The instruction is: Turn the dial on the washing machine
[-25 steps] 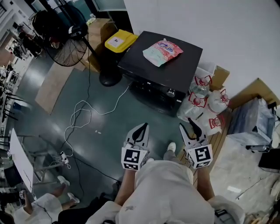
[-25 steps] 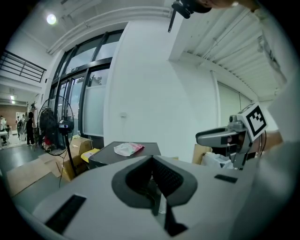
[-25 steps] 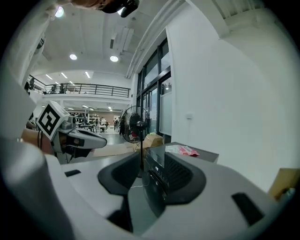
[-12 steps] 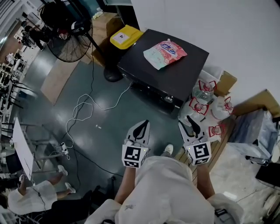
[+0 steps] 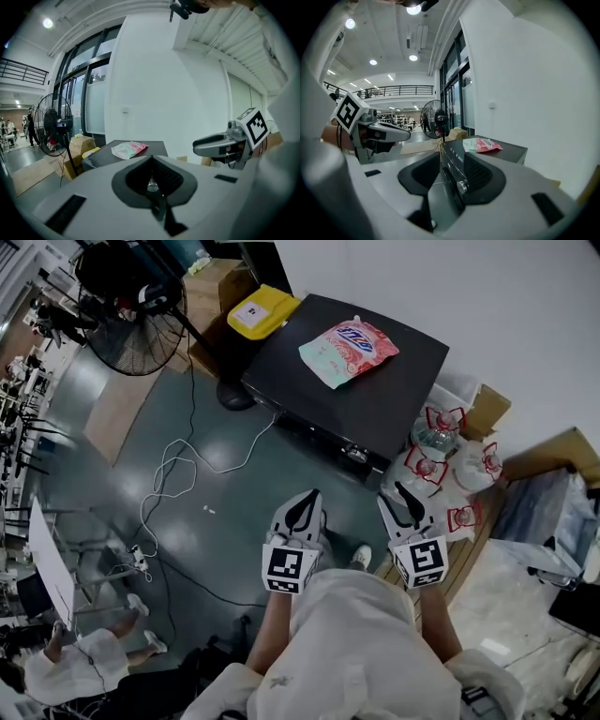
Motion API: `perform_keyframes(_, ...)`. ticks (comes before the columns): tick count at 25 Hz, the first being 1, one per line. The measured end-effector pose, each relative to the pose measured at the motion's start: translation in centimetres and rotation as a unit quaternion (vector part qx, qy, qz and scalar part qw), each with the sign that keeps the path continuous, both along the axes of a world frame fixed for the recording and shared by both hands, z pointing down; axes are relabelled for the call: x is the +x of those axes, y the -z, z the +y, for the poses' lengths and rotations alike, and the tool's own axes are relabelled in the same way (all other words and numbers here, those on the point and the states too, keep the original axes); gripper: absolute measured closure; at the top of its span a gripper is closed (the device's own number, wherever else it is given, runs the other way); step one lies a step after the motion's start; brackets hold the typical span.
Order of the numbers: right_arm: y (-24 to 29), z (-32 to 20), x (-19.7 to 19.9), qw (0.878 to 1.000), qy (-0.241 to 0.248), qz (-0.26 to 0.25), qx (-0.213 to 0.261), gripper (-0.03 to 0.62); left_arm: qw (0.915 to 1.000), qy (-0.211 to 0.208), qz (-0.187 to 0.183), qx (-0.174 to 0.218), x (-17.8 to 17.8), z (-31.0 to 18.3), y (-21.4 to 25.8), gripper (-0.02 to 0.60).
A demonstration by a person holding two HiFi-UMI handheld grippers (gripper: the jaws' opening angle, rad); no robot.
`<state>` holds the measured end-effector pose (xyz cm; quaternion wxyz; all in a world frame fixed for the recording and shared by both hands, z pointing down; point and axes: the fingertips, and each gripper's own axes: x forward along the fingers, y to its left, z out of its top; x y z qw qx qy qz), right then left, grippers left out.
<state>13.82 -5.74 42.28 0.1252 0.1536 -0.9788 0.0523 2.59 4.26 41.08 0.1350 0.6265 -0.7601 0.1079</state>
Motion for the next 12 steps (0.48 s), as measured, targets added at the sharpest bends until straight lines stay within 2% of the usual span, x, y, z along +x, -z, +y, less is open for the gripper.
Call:
perform_keyframes(8, -2.9, -1.2, -3.0, 0.998, -0.056, 0.019, -0.018, 0.427, 0.9986, -0.050, 0.019, -0.002, -3.7, -3.1, -2.7, 0.568)
perform_keyframes(12, -5.4, -1.9, -4.6, 0.993, -0.102, 0.048, -0.033, 0.427, 0.9942, -0.105, 0.021, -0.014, -5.8, -5.3, -4.4, 0.568)
